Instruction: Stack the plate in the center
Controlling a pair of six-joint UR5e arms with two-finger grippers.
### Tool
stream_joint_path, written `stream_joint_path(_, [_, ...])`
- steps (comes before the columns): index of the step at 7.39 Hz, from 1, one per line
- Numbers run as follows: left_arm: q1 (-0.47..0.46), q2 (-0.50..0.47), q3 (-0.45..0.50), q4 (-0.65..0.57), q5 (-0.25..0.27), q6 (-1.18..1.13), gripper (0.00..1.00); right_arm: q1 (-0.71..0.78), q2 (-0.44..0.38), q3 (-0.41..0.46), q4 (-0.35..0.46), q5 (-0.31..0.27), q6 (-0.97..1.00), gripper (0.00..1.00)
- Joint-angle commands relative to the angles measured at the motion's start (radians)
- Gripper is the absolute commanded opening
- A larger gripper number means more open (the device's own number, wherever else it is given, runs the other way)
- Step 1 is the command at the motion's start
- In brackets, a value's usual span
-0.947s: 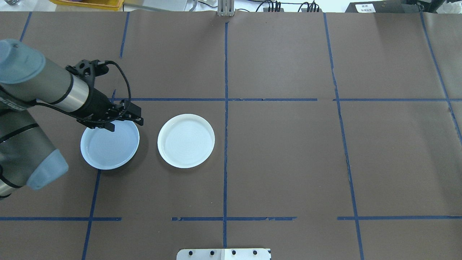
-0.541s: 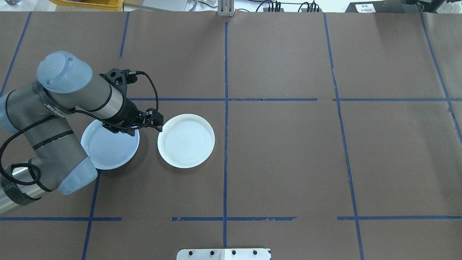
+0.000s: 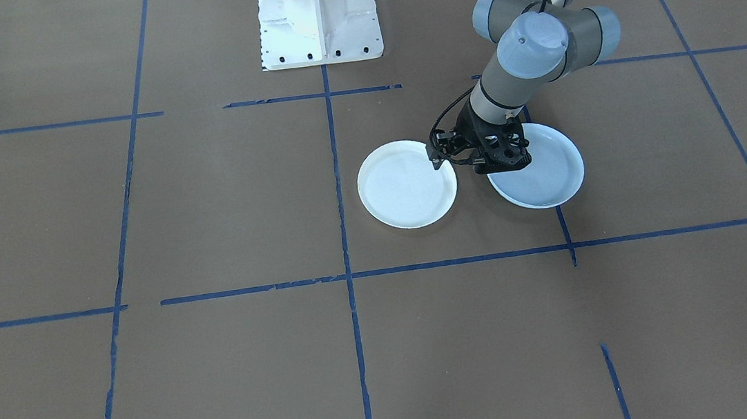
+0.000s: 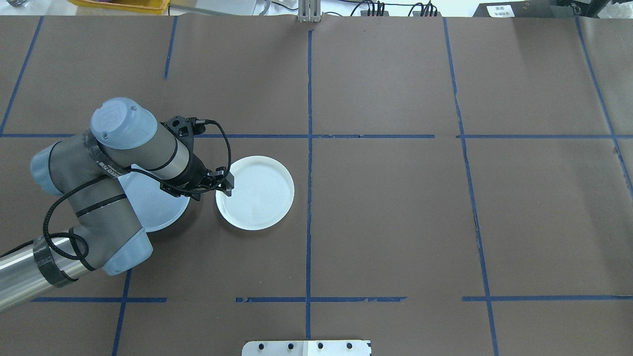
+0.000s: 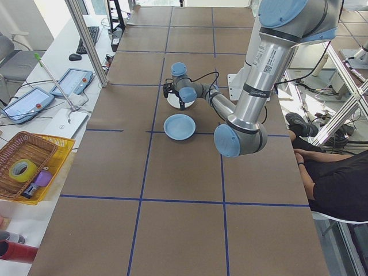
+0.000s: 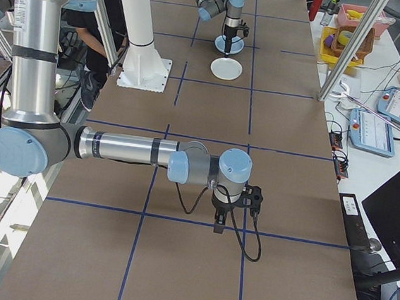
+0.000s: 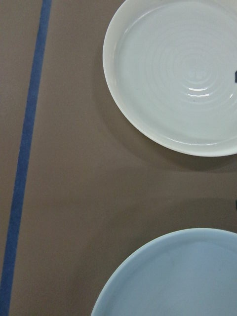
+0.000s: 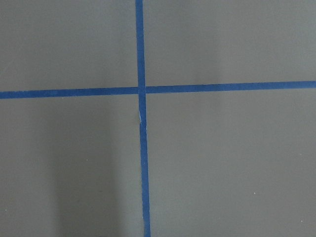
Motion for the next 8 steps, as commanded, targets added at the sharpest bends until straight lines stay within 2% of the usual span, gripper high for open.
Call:
stream_joint_path(1, [0.013, -0.006, 0.024, -0.026, 0.000, -0.017, 0.56, 0.000, 0.000, 0.000, 0.000, 0.000, 0.001, 1.00])
stream_joint_path(3, [0.013, -0.021, 0.050, -0.026, 0.000, -0.017, 0.46, 0.000, 0.000, 0.000, 0.000, 0.000, 0.001, 1.00])
stream_joint_path(6, [0.016, -0.028, 0.064, -0.026, 0.000, -0.015, 0.41, 0.000, 0.000, 0.000, 0.000, -0.001, 0.001, 1.00])
stream_joint_path(7, [0.016, -0.028, 0.064, -0.026, 0.000, -0.015, 0.35, 0.000, 0.000, 0.000, 0.000, 0.000, 0.001, 1.00])
stream_joint_path(8, [0.016, -0.029, 0.061, -0.026, -0.001, -0.012, 0.20, 0.000, 0.000, 0.000, 0.000, -0.001, 0.001, 1.00])
